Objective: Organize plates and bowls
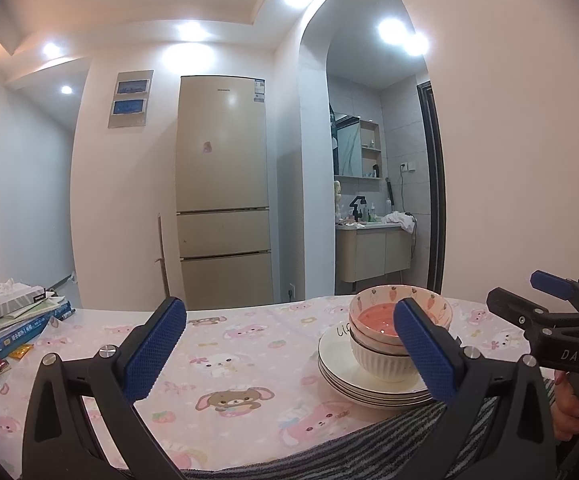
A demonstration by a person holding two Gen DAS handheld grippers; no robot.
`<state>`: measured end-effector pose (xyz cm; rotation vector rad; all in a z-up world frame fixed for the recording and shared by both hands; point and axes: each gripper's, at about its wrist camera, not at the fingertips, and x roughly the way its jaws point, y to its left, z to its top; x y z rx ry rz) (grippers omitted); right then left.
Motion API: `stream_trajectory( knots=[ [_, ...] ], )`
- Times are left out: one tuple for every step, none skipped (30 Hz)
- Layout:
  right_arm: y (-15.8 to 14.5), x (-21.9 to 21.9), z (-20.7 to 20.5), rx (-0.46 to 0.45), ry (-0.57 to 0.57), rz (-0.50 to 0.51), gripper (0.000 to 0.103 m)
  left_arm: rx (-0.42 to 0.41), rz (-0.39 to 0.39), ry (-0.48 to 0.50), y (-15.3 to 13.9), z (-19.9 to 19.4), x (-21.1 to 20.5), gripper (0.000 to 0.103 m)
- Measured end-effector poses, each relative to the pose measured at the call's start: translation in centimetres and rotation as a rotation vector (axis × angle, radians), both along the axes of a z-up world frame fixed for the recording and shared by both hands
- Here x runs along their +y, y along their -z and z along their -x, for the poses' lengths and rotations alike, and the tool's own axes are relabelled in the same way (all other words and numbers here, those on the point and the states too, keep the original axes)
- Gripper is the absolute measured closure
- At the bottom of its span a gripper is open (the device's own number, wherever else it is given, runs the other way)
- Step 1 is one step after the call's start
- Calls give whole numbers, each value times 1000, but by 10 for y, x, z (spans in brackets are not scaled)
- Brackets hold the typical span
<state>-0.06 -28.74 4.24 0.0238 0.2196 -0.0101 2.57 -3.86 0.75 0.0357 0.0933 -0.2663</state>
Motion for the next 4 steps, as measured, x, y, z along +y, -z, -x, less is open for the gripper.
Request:
stream_trajectory(
  knots=[
    [1,0,-1,5,-1,-2,0,-1,-1,1,0,0,0,0],
    [0,-1,-3,8,-1,-4,0,-1,-3,1,0,0,-1,0],
    [0,-1,-4,11,-2,-5,0,-1,-5,2,0,0,-1,0],
    [0,-1,-4,12,-2,-7,0,0,-7,4,1,0,-1,0]
  ],
)
